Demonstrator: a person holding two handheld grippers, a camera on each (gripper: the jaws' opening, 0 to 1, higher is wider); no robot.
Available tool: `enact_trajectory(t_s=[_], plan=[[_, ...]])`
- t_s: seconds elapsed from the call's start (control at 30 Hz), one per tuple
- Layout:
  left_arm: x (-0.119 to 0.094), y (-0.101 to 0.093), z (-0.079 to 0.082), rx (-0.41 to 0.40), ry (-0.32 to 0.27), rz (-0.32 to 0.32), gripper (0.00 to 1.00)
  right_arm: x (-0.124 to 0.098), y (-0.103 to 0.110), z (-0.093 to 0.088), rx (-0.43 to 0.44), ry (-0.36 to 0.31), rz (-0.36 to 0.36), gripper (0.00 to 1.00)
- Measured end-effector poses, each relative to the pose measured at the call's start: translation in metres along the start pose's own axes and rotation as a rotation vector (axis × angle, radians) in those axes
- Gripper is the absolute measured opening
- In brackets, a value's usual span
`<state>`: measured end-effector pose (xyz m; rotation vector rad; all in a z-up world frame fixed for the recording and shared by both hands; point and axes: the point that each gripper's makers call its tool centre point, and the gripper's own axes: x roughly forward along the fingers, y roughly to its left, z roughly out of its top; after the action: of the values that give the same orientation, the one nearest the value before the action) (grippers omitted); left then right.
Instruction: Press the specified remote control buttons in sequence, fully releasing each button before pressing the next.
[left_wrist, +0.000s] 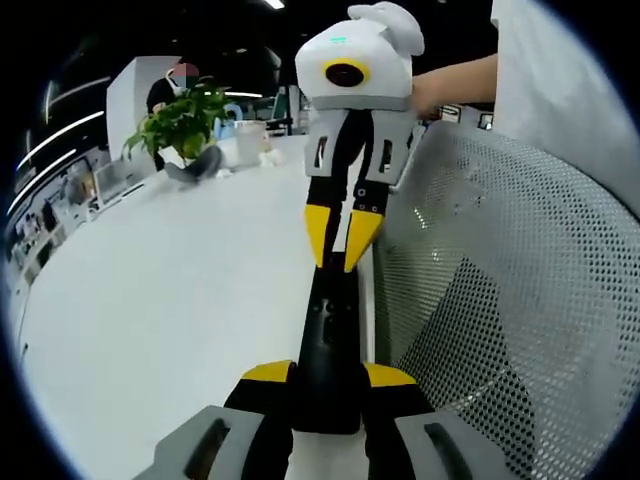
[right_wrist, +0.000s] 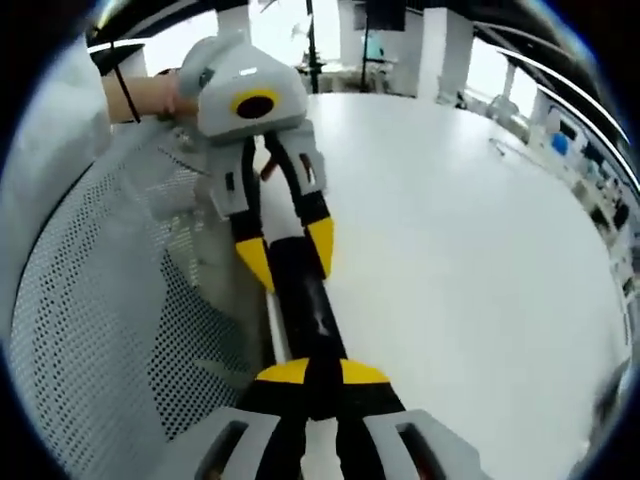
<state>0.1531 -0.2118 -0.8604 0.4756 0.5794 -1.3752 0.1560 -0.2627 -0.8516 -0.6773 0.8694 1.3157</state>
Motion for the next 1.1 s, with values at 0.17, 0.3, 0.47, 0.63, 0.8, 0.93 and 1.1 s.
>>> enact_trajectory(t_s=[0.17,0.3,0.47,0.63,0.8,0.93,1.1], plan=[[0.0003,0.0005,-0.0003,-0.003,0.0,0.001,0.25,0.0014,0.0002,-0.002,-0.058,0.035,0.007,0.06],[0.0005,0.0003,-0.0002,-0.001,0.0,0.0,0.25,0.0007,-0.0002,-0.0022,-0.077,0.052,0.035,0.06],[0.0006,-0.0001,0.0002,0.002,-0.001,-0.005,0.25,0.0008,0.0009,-0.0031,-0.138,0.09,0.065,0.06],[0.0009,-0.0008,0.0006,0.003,-0.003,-0.008,0.25,0.0012,0.002,-0.0039,-0.17,0.12,0.075,0.06],[0.0012,-0.0012,0.0005,0.003,-0.004,-0.008,0.25,0.0027,0.0032,-0.005,-0.256,0.215,0.078,0.06],[0.0019,-0.0014,0.001,0.004,-0.004,-0.008,0.25,0.0052,0.0034,-0.0058,-0.281,0.313,0.074,0.07],[0.0025,-0.0011,0.001,0.006,-0.004,-0.01,0.25,0.0068,0.0034,-0.0062,-0.298,0.363,0.068,0.07]])
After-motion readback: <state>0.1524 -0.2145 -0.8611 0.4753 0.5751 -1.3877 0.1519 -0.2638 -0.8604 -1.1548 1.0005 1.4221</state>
